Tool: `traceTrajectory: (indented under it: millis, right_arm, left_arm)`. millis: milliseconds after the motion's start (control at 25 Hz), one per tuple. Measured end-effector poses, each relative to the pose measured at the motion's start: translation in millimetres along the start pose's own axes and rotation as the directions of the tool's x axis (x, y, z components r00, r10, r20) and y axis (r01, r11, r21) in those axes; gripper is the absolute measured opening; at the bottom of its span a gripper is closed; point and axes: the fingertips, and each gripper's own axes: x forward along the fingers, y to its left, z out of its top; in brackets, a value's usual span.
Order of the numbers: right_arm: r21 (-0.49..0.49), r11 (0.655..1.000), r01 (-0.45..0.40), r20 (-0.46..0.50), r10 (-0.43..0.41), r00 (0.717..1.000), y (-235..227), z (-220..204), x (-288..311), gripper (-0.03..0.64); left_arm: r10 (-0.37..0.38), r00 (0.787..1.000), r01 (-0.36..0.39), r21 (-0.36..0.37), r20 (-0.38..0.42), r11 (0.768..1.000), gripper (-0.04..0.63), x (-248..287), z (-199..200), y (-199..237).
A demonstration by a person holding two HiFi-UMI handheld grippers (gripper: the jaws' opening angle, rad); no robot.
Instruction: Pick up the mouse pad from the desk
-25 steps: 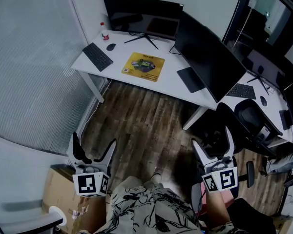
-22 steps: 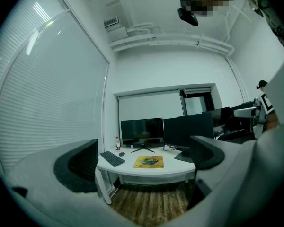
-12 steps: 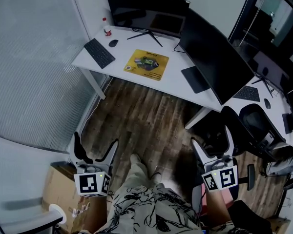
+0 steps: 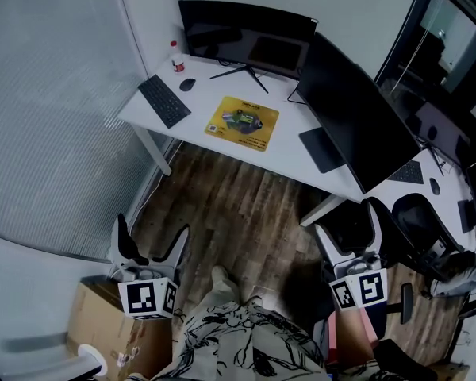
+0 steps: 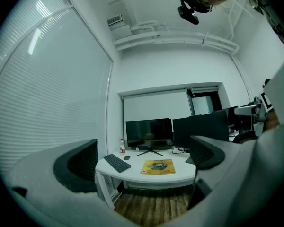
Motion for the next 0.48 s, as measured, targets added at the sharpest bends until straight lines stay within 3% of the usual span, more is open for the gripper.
traceTrajectory:
  millis: [480]
  right_arm:
    - [0.002,1.000,0.013,-0.009,-0.013,1.000,-7,-9,51,0.511]
  left_arm:
    - [-0.015,1.000,0.014,-0.021,-0.025,1.000,0.601,48,-11,23]
